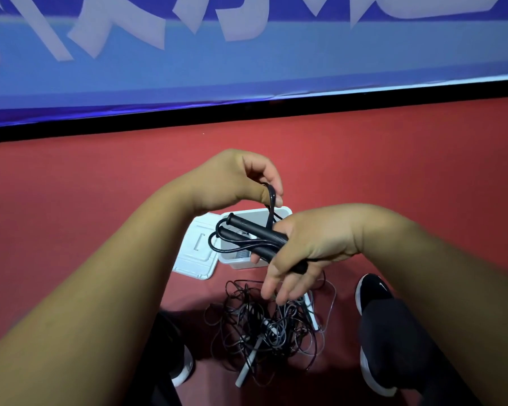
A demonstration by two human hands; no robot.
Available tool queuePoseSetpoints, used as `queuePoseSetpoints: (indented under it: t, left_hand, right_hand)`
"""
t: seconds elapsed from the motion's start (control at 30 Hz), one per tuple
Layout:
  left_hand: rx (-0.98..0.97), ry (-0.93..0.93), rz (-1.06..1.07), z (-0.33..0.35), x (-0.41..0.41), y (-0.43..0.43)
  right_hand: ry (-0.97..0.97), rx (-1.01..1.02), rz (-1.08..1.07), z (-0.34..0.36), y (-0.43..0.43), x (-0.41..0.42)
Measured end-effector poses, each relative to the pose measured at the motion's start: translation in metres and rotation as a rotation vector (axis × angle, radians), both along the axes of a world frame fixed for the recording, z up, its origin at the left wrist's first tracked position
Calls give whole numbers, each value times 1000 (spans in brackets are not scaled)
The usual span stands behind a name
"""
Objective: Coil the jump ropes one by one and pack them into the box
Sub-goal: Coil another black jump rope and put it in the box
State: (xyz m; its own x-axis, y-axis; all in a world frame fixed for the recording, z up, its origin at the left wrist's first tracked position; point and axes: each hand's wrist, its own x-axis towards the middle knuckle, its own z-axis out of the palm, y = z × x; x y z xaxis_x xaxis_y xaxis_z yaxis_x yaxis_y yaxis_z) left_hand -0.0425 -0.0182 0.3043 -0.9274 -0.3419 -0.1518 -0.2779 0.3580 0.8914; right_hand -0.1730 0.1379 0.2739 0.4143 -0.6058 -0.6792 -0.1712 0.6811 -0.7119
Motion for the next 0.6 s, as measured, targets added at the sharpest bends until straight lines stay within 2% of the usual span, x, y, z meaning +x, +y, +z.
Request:
queuePoseSetpoints:
  t: [0.1,0.37,0.5,0.6]
  left_hand:
    - [-57,-15,-26,4,-1,7]
    - [-405,-88,29,7,-1,15]
    - [-436,-173,48,6,0,11]
    - [-316,-221,70,5,2,9]
  right_hand:
    - [84,15,-68,-10,-4,0]
    - [365,-59,-274,-30,-13,-14]
    - [462,-91,-380,-33,-20,-23]
    - [636,-181,-465,-35,-26,-28]
